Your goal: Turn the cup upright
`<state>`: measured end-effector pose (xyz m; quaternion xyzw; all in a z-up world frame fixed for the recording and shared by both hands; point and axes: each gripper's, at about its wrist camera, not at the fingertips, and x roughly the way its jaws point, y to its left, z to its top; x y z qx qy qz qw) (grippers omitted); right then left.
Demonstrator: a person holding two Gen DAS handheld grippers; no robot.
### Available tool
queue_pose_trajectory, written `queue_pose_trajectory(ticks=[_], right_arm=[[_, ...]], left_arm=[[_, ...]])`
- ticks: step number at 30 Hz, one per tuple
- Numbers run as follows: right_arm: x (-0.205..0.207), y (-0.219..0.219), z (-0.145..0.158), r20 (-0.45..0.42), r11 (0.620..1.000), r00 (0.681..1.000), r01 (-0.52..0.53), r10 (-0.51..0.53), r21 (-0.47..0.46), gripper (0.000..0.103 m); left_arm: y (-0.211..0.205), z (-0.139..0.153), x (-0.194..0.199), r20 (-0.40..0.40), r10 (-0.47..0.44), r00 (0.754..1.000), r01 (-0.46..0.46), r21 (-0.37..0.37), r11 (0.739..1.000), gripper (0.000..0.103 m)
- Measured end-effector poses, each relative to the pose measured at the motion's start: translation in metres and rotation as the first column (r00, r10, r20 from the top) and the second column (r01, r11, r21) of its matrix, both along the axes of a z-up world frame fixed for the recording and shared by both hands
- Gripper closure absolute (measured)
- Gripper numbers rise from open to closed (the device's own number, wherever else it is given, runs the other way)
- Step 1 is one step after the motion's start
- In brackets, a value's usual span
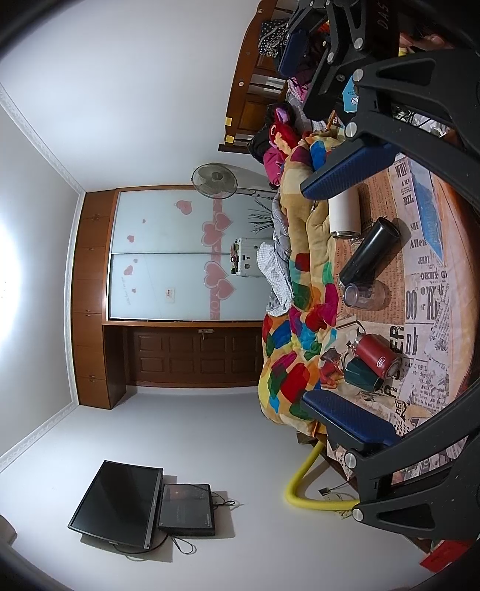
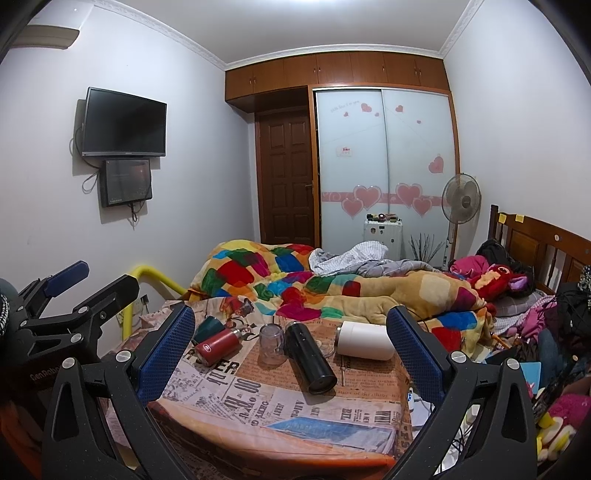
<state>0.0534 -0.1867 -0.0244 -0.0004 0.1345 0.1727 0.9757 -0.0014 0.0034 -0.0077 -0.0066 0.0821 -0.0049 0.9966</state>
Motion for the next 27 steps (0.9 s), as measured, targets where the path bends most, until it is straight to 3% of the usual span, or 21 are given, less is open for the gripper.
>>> queue_pose_trajectory(ticks=[11,17,20,27], right_arm=[[0.019,0.001,-0.009,-0.041,1.000,0.999,0.006,-0.007,-0.019,0.000],[0.047,0.004,-0.027,-0.102,0.999,0.995,0.017,-0.022,-0.046,0.000],[0.061,0.006,-0.040,-0.137,0.998,0.990,0.029,-0.037,-0.062,0.000],[0.098,0.008,-0.065,-0.220,0.994,0.972,0.057,-0.077,-0.093,0.000]], left_arm=[[0.008,-0.010,0.024,-0.042,0.010,0.999,-0.010,-0.012,1.000,0.000],[0.035,-0.038,0.076,-0.159,0.071,0.985,-0.074,-0.014,0.997,0.000],[0.053,-0.064,0.119,-0.265,0.079,0.961,-0.079,0.009,0.997,0.000],[0.088,-0.146,0.217,-0.510,0.063,0.858,-0.040,0.056,0.998,0.001]])
